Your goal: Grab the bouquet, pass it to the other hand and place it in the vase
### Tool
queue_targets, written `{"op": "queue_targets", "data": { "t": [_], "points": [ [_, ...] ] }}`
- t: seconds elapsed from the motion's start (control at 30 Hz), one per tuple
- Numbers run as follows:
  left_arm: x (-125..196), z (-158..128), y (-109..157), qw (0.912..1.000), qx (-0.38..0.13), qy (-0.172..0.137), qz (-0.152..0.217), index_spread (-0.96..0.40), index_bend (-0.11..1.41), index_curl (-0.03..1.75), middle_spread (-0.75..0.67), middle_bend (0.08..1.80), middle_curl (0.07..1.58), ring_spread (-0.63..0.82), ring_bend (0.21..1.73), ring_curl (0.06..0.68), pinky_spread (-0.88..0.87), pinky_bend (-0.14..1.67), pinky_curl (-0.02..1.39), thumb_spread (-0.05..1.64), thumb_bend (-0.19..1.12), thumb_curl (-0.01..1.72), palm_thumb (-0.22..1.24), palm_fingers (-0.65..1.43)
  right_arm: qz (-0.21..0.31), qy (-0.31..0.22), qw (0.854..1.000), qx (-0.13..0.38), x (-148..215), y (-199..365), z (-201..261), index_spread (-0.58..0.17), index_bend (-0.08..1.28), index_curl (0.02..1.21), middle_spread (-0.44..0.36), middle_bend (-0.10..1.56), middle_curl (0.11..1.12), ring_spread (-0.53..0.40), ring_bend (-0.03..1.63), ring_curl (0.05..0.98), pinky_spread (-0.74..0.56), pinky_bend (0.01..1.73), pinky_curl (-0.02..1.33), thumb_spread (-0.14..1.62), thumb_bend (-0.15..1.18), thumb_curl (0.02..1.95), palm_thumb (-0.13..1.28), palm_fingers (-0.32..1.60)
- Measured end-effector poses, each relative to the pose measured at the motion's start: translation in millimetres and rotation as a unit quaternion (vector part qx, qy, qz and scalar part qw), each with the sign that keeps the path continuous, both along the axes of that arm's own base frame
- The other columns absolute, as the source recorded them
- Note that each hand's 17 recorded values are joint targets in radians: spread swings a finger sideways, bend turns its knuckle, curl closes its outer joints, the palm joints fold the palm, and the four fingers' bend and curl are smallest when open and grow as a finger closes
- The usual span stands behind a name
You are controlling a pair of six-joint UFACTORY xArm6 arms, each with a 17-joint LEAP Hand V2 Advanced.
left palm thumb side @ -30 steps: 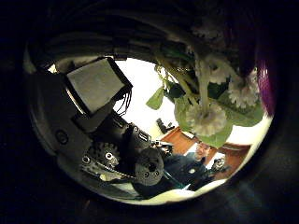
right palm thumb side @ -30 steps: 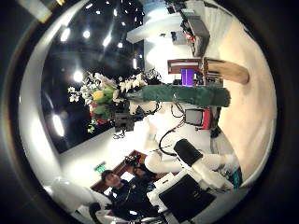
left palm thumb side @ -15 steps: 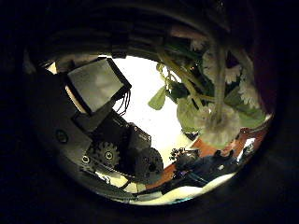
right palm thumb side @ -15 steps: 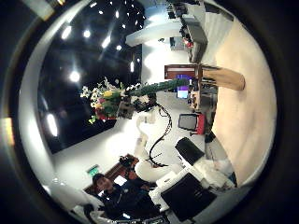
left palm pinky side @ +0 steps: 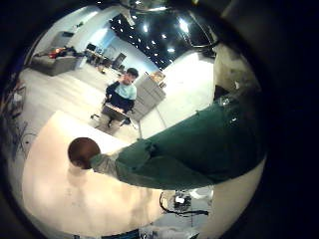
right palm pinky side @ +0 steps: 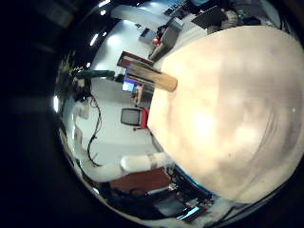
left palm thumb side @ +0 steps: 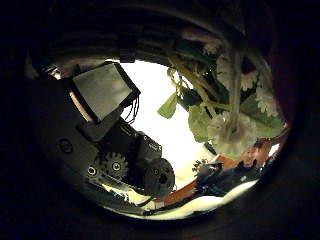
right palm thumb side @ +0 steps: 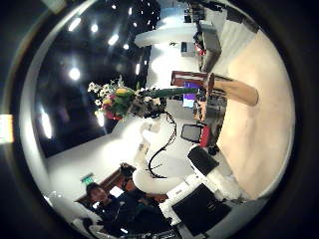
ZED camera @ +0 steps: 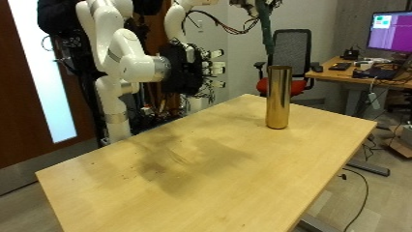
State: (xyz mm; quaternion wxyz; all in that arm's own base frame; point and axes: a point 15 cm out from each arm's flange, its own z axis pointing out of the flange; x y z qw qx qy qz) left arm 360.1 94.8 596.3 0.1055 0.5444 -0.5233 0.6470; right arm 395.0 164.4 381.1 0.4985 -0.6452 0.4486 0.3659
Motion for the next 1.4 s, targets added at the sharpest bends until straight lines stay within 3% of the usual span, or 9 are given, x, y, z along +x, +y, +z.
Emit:
{"op": "queue_targets", "data": {
  "t": [0.7,1.03,1.1,1.17,1.23,1.27,1.3,1.33,1.4],
  "points": [
    [33.5,-26.0,-7.1,0.9999,-0.011,0.012,-0.005,-0.63,0.26,1.56,-0.48,1.17,0.90,-0.41,1.44,0.593,-0.63,1.03,0.92,0.20,-0.02,0.94,1.11,1.07,-0.003,-0.016,1.000,-0.006,-4.6,0.6,12.4,-0.261,0.18,0.31,0.100,0.18,0.27,0.191,0.26,0.260,0.27,0.29,0.33,0.98,-0.02,0.56,0.96,0.03],
    [58.0,-46.9,5.7,0.9995,-0.024,0.021,0.004,-0.59,0.25,1.58,-0.48,1.15,0.92,-0.41,1.43,0.588,-0.64,1.00,0.93,0.24,-0.04,0.93,1.06,1.06,-0.002,-0.012,1.000,-0.005,-4.3,1.3,9.7,-0.252,0.18,0.32,0.111,0.18,0.27,0.191,0.23,0.259,0.29,0.28,0.33,0.99,-0.02,0.56,0.96,0.06],
    [62.1,-61.5,10.3,0.9986,-0.038,0.037,0.002,-0.58,0.19,1.55,-0.47,1.11,0.90,-0.44,1.31,0.558,-0.66,0.96,0.89,0.24,-0.07,0.89,0.94,0.91,-0.003,-0.012,1.000,-0.004,-4.0,1.2,9.9,-0.252,0.19,0.33,0.111,0.18,0.27,0.190,0.23,0.259,0.29,0.27,0.32,0.99,-0.02,0.56,0.96,0.07],
    [62.4,-80.4,12.1,0.9971,-0.043,0.063,-0.008,-0.54,0.15,1.48,-0.47,1.01,0.86,-0.48,1.14,0.504,-0.69,0.92,0.83,0.33,-0.07,0.84,0.83,0.62,-0.003,-0.012,1.000,-0.004,-3.8,0.6,10.0,-0.250,0.19,0.33,0.111,0.18,0.27,0.192,0.22,0.259,0.29,0.26,0.32,0.99,-0.02,0.56,0.96,0.07],
    [58.2,-105.3,12.0,0.9942,-0.043,0.095,-0.027,-0.50,0.18,1.40,-0.41,0.90,0.84,-0.37,1.05,0.488,-0.59,0.74,0.80,0.61,-0.09,0.75,0.65,0.25,-0.003,-0.012,1.000,-0.004,-4.2,0.8,10.2,-0.244,0.19,0.34,0.110,0.17,0.27,0.192,0.22,0.257,0.29,0.25,0.32,0.99,-0.02,0.56,0.96,0.08],
    [56.1,-122.0,13.0,0.9917,-0.048,0.113,-0.039,-0.42,0.17,1.31,-0.23,0.67,0.75,-0.14,0.93,0.440,-0.29,0.50,0.75,0.73,-0.09,0.66,0.53,-0.15,-0.003,-0.014,1.000,-0.005,-4.2,0.7,11.0,-0.244,0.20,0.34,0.110,0.17,0.26,0.192,0.21,0.257,0.29,0.25,0.32,0.99,-0.02,0.56,0.96,0.09],
    [55.4,-135.0,15.1,0.9897,-0.056,0.123,-0.047,-0.30,0.07,1.20,0.01,0.48,0.64,0.08,0.85,0.370,-0.03,0.42,0.68,0.79,-0.08,0.59,0.43,-0.28,-0.003,-0.014,1.000,-0.005,-4.7,0.8,11.4,-0.243,0.20,0.34,0.111,0.17,0.26,0.192,0.21,0.257,0.29,0.24,0.32,0.99,-0.02,0.56,0.96,0.09],
    [54.8,-146.0,17.2,0.9881,-0.062,0.131,-0.051,-0.18,0.04,1.08,0.17,0.39,0.56,0.22,0.78,0.326,0.16,0.38,0.61,0.83,-0.06,0.54,0.39,-0.25,-0.004,-0.014,1.000,-0.005,-4.4,0.4,11.5,-0.243,0.20,0.35,0.111,0.17,0.26,0.192,0.21,0.257,0.29,0.24,0.32,0.99,-0.02,0.56,0.96,0.09],
    [51.5,-161.5,25.9,0.9861,-0.071,0.143,-0.047,-0.06,0.02,0.96,0.30,0.32,0.50,0.32,0.74,0.298,0.30,0.35,0.57,0.84,-0.06,0.50,0.35,-0.27,-0.004,-0.014,1.000,-0.005,-4.1,0.7,12.1,-0.241,0.20,0.35,0.111,0.17,0.26,0.192,0.20,0.256,0.29,0.23,0.32,0.99,-0.02,0.56,0.96,0.10]
  ]
}}
